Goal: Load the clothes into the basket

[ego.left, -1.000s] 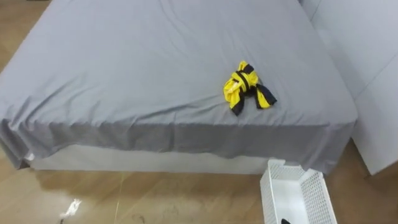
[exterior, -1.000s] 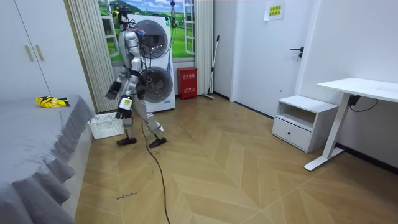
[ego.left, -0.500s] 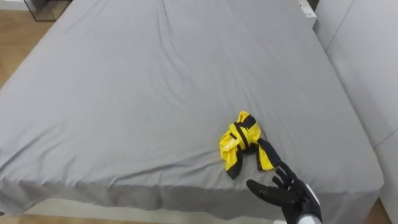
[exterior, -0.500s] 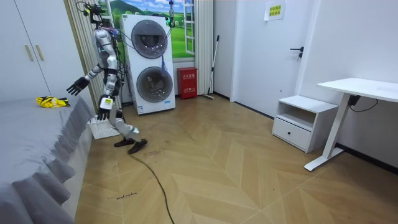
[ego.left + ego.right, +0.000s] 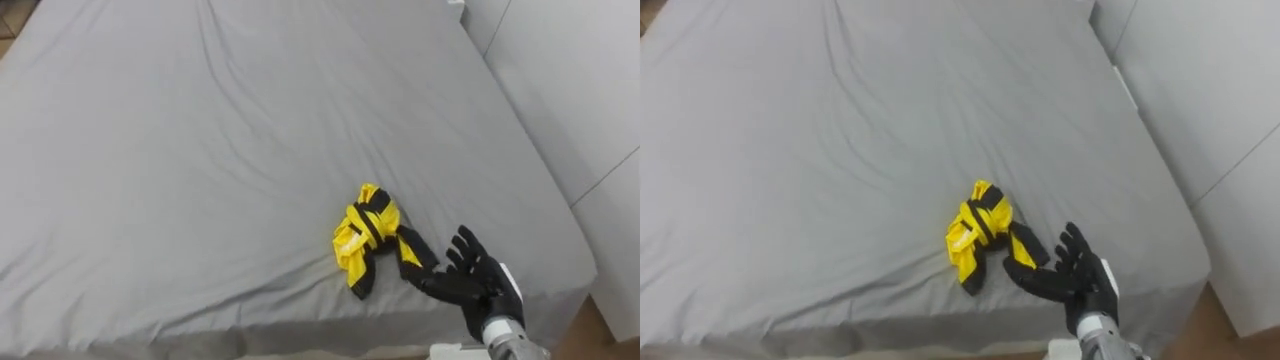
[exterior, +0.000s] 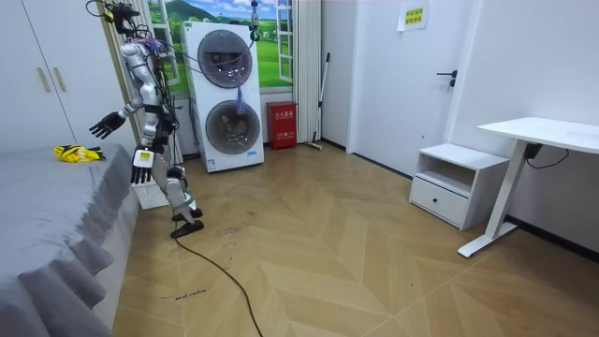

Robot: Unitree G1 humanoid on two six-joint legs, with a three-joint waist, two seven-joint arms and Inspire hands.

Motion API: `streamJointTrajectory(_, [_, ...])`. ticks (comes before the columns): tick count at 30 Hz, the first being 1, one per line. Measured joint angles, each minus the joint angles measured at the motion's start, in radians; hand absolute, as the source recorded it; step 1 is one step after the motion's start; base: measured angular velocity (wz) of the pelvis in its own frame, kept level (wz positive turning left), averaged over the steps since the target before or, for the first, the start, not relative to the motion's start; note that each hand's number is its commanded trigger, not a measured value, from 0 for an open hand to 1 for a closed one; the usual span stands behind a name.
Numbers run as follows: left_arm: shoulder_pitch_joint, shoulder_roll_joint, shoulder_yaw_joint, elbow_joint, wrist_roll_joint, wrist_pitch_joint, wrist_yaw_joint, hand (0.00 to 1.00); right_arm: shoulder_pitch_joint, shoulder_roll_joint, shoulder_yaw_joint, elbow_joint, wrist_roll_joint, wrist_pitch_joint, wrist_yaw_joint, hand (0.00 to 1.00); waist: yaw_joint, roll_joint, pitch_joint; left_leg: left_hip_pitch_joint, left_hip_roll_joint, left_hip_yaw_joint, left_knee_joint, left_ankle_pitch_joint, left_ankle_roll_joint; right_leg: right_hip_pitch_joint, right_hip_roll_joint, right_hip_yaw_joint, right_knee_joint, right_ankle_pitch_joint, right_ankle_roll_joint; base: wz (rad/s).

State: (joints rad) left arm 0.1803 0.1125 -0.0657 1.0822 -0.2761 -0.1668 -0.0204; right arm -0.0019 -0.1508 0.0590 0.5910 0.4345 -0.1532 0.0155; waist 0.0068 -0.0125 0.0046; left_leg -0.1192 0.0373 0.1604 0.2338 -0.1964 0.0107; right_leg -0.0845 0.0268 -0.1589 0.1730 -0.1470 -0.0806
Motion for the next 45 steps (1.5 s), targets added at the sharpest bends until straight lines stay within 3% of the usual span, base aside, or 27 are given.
streamJointTrajectory(5, [-0.043, 0.003, -0.007, 0.04, 0.003, 0.014, -0.009, 0.0, -0.046, 0.006, 0.022, 0.068, -0.048, 0.001, 0.01, 0.0, 0.019, -0.003, 0.0055, -0.025, -0.013, -0.01, -0.002, 0.013, 0.006, -0.025, -0.009, -0.01, 0.008, -0.001, 0.002, 0.08])
streamJointTrajectory(9, [-0.073, 0.012, -0.037, 0.055, -0.009, 0.017, -0.014, 0.0, -0.14, -0.005, 0.03, 0.219, -0.093, 0.002, 0.009, 0.0, 0.03, -0.01, 0.0104, -0.067, -0.019, -0.024, 0.001, 0.028, 0.015, -0.06, -0.024, -0.032, 0.014, -0.004, 0.007, 0.16])
streamJointTrajectory(14, [-0.104, 0.011, -0.031, 0.079, -0.008, 0.022, -0.028, 0.0, -0.206, -0.012, 0.028, 0.301, -0.132, 0.002, -0.001, 0.0, 0.061, -0.011, 0.0115, -0.118, -0.026, -0.029, 0.005, 0.036, 0.024, -0.11, -0.031, -0.036, 0.021, 0.001, 0.014, 0.03])
streamJointTrajectory(20, [-0.126, 0.013, -0.015, 0.087, -0.007, 0.027, -0.035, 0.0, -0.3, -0.027, -0.008, 0.374, -0.122, 0.0, -0.104, 0.0, 0.084, -0.014, 0.015, -0.168, -0.034, -0.056, 0.004, 0.041, 0.029, -0.153, -0.039, -0.069, 0.032, 0.003, 0.017, 0.16])
streamJointTrajectory(22, [-0.13, 0.012, -0.017, 0.087, -0.02, 0.028, -0.035, 0.0, -0.37, -0.051, -0.037, 0.463, -0.105, 0.0, -0.12, 0.0, 0.086, -0.014, 0.0174, -0.177, -0.037, -0.063, 0.001, 0.042, 0.03, -0.161, -0.042, -0.083, 0.032, 0.003, 0.017, 0.08])
streamJointTrajectory(28, [-0.136, 0.021, -0.033, 0.074, -0.048, 0.037, -0.035, 0.0, -0.475, -0.133, -0.057, 0.561, -0.066, 0.004, -0.209, 0.0, 0.109, -0.021, 0.0242, -0.204, -0.043, -0.072, -0.016, 0.053, 0.031, -0.192, -0.046, -0.091, 0.032, 0.003, 0.017, 0.04])
streamJointTrajectory(30, [-0.137, 0.023, -0.036, 0.072, -0.048, 0.037, -0.035, 0.0, -0.501, -0.144, -0.07, 0.578, -0.066, 0.005, -0.239, 0.0, 0.112, -0.026, 0.0273, -0.205, -0.044, -0.075, -0.025, 0.058, 0.03, -0.197, -0.046, -0.09, 0.032, 0.003, 0.017, 0.04])
streamJointTrajectory(33, [-0.147, 0.029, -0.044, 0.067, -0.048, 0.039, -0.035, 0.0, -0.53, -0.156, -0.072, 0.578, -0.05, 0.013, -0.283, 0.0, 0.122, -0.035, 0.034, -0.213, -0.044, -0.075, -0.032, 0.063, 0.028, -0.208, -0.046, -0.093, 0.032, 0.003, 0.017, 0.0])
streamJointTrajectory(38, [-0.162, 0.038, -0.075, 0.067, -0.048, 0.044, -0.035, 0.0, -0.552, -0.168, -0.072, 0.576, -0.047, 0.015, -0.318, 0.0, 0.136, -0.037, 0.0379, -0.22, -0.045, -0.076, -0.036, 0.065, 0.028, -0.217, -0.047, -0.093, 0.032, 0.003, 0.017, 0.0])
streamJointTrajectory(45, [-0.172, 0.035, -0.077, 0.067, -0.049, 0.051, -0.035, 0.0, -0.576, -0.168, -0.069, 0.577, -0.047, 0.017, -0.322, 0.0, 0.139, -0.028, 0.0457, -0.234, -0.048, -0.078, -0.036, 0.065, 0.028, -0.23, -0.049, -0.093, 0.032, 0.003, 0.017, 0.0])
